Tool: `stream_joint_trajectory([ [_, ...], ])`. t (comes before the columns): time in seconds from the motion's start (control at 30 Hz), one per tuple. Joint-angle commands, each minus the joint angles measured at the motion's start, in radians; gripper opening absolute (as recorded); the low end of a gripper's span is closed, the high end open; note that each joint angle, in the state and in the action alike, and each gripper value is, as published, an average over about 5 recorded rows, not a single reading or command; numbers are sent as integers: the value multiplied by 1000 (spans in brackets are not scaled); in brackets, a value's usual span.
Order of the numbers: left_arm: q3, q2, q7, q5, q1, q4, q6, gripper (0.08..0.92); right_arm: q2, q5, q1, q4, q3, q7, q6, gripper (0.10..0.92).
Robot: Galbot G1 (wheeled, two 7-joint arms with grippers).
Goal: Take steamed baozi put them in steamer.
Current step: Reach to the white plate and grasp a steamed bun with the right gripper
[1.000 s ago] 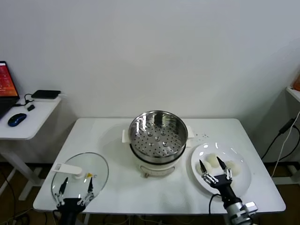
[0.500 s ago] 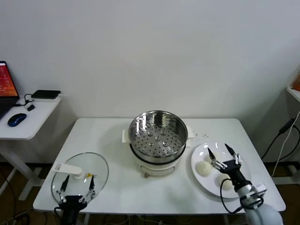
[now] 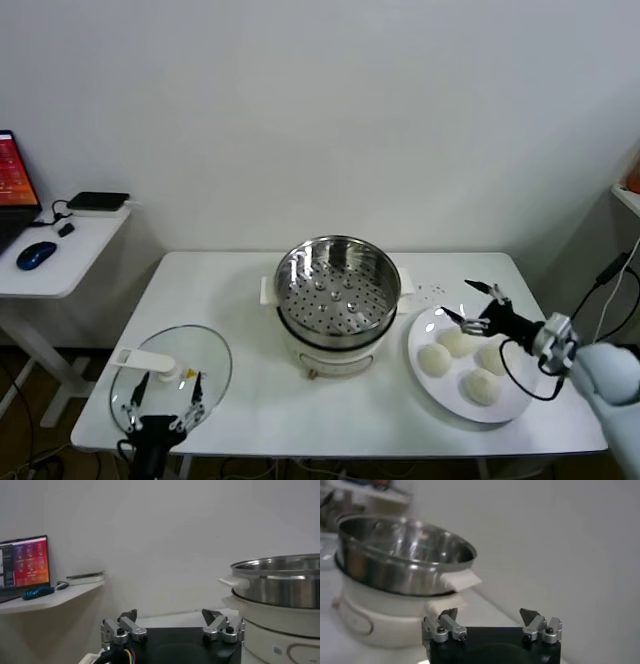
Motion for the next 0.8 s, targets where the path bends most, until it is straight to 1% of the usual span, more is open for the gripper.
stream_joint_trajectory([
  [0.03, 1, 2, 1, -1, -4, -1, 2, 823, -218, -68, 376, -134, -394, -274, -27, 823],
  [0.2, 2, 5, 3, 0, -6, 4, 3, 823, -216, -100, 572, -158, -649, -311, -11, 823],
  [0.43, 2, 8, 5, -1, -6, 2, 6, 823, -158, -113, 876, -194, -1013, -347, -1, 823],
  [0.6, 2, 9, 7, -1, -8, 2, 7, 823, -74, -122, 1005, -266, -1181, -363, 9, 823],
  [0.8, -1, 10, 8, -1, -15, 2, 14, 823, 25, -133, 1071, -382, -1291, -377, 28, 823],
])
